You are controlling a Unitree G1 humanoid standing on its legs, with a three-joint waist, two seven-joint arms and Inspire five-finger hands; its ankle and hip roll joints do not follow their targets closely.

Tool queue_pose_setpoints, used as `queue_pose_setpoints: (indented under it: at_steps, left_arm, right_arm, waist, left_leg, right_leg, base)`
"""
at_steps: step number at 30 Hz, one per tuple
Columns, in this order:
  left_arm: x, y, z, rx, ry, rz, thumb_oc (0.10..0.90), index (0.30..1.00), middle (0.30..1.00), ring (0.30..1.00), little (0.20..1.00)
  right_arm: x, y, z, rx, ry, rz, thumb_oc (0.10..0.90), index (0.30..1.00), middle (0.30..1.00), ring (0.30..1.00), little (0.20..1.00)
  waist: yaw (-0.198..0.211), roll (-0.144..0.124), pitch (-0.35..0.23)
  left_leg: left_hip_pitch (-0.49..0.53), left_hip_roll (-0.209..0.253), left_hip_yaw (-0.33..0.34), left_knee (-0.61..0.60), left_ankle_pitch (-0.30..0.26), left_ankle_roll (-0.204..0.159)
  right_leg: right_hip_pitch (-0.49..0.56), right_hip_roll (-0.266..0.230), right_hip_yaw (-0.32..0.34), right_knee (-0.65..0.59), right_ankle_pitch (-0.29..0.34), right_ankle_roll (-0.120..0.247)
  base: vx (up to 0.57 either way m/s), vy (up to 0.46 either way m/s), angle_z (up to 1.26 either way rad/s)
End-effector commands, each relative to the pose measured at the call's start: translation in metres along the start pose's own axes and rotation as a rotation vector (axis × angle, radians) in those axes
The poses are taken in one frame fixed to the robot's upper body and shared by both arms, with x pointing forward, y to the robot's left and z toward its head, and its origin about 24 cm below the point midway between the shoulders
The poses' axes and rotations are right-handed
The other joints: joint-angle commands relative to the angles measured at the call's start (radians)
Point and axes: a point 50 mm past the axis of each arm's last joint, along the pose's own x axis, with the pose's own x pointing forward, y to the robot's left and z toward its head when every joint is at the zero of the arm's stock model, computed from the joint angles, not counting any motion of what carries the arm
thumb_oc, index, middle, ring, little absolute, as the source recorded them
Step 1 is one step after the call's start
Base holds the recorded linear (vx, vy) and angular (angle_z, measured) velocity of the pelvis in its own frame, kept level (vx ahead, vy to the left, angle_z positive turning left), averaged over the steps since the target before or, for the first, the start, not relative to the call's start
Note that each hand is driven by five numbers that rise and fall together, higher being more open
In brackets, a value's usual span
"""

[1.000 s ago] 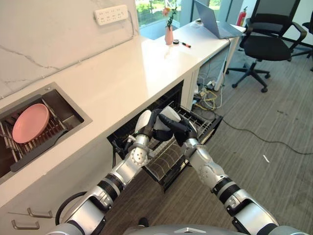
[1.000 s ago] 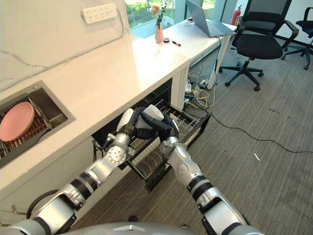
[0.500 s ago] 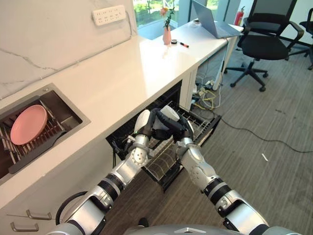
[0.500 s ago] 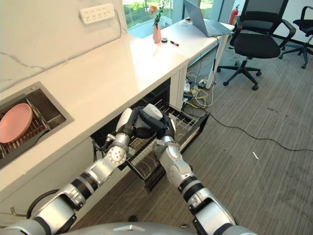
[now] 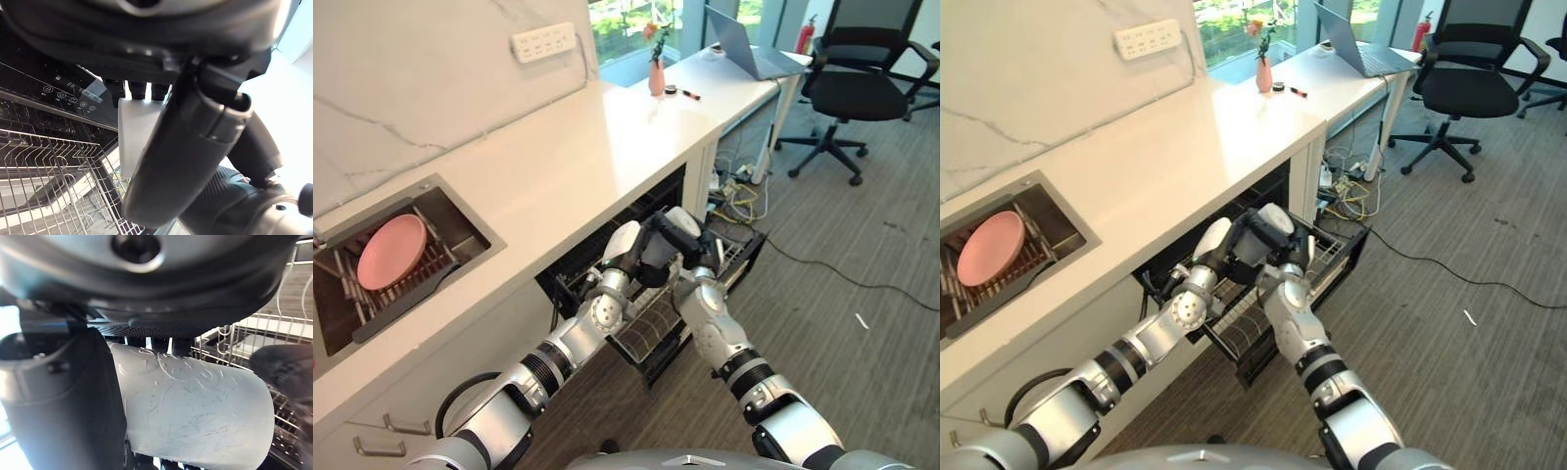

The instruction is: Place the dishes in the dishwasher.

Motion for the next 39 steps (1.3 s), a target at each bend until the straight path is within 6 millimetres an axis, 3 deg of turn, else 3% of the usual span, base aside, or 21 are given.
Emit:
queue_pose_setpoints:
  at_steps: [1, 11, 19, 20, 24, 27, 33, 36, 39]
  left_arm:
    - [0.018, 0.029, 0.054, 0.068, -0.293, 0.022, 0.8, 0.9, 0.9, 0.9, 0.9]
    - [-0.013, 0.057, 0.025, 0.078, -0.234, 0.061, 0.8, 0.9, 0.9, 0.9, 0.9]
    - [-0.067, 0.078, -0.008, -0.148, -0.136, 0.054, 0.8, 0.9, 0.9, 0.9, 0.9]
    - [-0.08, 0.077, -0.022, -0.244, -0.076, 0.035, 0.8, 0.9, 0.9, 0.9, 0.9]
    - [-0.099, 0.072, -0.041, -0.351, 0.015, -0.025, 0.8, 0.9, 0.9, 0.9, 0.9]
    - [-0.119, 0.068, -0.066, -0.38, 0.152, -0.078, 0.8, 0.9, 0.9, 0.9, 0.9]
    - [-0.143, 0.055, -0.099, -0.372, 0.327, -0.137, 0.8, 0.9, 0.9, 0.9, 0.9]
    - [-0.158, 0.047, -0.118, -0.329, 0.427, -0.162, 0.8, 0.9, 0.9, 0.9, 0.9]
    - [-0.17, 0.039, -0.134, -0.289, 0.512, -0.175, 0.8, 0.9, 0.9, 0.9, 0.9]
  right_arm:
    - [0.012, 0.056, 0.063, 0.042, -0.248, 0.136, 0.4, 0.3, 0.3, 0.3, 0.3]
    - [0.023, 0.014, 0.065, -0.05, -0.261, 0.023, 0.4, 0.3, 0.3, 0.3, 0.3]
    - [0.032, -0.02, 0.066, -0.251, -0.253, -0.003, 0.4, 0.3, 0.3, 0.3, 0.3]
    - [0.035, -0.032, 0.067, -0.33, -0.248, -0.005, 0.4, 0.3, 0.3, 0.3, 0.3]
    - [0.04, -0.055, 0.068, -0.458, -0.223, -0.032, 0.4, 0.3, 0.3, 0.3, 0.3]
    - [0.052, -0.087, 0.086, -0.54, -0.197, -0.122, 0.4, 0.3, 0.3, 0.3, 0.3]
    - [0.062, -0.105, 0.108, -0.665, -0.194, -0.188, 0.4, 0.3, 0.3, 0.3, 0.3]
    - [0.062, -0.116, 0.106, -0.778, -0.158, -0.213, 0.4, 0.3, 0.3, 0.3, 0.3]
    - [0.06, -0.125, 0.09, -0.827, -0.088, -0.221, 0.4, 0.3, 0.3, 0.3, 0.3]
  waist:
    - [0.035, -0.052, -0.029]
    - [0.1, -0.056, -0.014]
    - [0.179, -0.064, -0.001]
    - [0.205, -0.067, 0.001]
    - [0.235, -0.073, 0.005]
    - [0.275, -0.082, 0.015]
    - [0.312, -0.079, 0.044]
    - [0.324, -0.071, 0.063]
    - [0.326, -0.062, 0.078]
  left_leg:
    - [0.095, 0.038, 0.018, 0.004, -0.101, -0.032]
    - [0.069, 0.041, -0.041, 0.004, -0.088, -0.042]
    - [0.018, 0.035, -0.11, 0.006, -0.069, -0.045]
    - [0.01, 0.042, -0.136, 0.008, -0.081, -0.056]
    - [-0.018, 0.037, -0.166, 0.009, -0.07, -0.062]
    - [-0.054, 0.031, -0.2, 0.009, -0.056, -0.066]
    - [-0.119, 0.024, -0.223, 0.009, -0.033, -0.071]
    - [-0.155, 0.019, -0.232, 0.007, -0.021, -0.074]
    - [-0.182, 0.013, -0.233, 0.006, -0.014, -0.075]
  right_leg:
    - [-0.014, -0.07, -0.031, 0.014, 0.017, 0.061]
    - [0.012, -0.068, -0.1, 0.017, 0.003, 0.058]
    - [0.018, -0.075, -0.174, 0.018, 0.004, 0.058]
    - [0.032, -0.067, -0.179, 0.016, -0.015, 0.063]
    - [0.036, -0.066, -0.219, 0.015, -0.015, 0.065]
    - [0.032, -0.065, -0.253, 0.015, -0.019, 0.069]
    - [-0.004, -0.068, -0.278, 0.015, -0.02, 0.072]
    - [-0.026, -0.072, -0.291, 0.014, -0.017, 0.074]
    - [-0.046, -0.078, -0.301, 0.014, -0.016, 0.077]
  base:
    - [-0.01, -0.025, 0.08]
    - [-0.01, -0.025, 0.18]
    - [0.01, -0.027, 0.29]
    - [0.0, -0.016, 0.38]
    - [0.01, -0.019, 0.36]
    - [0.01, -0.008, 0.58]
    - [-0.02, 0.027, 0.3]
    - [-0.04, 0.043, 0.22]
    - [-0.02, 0.047, 0.08]
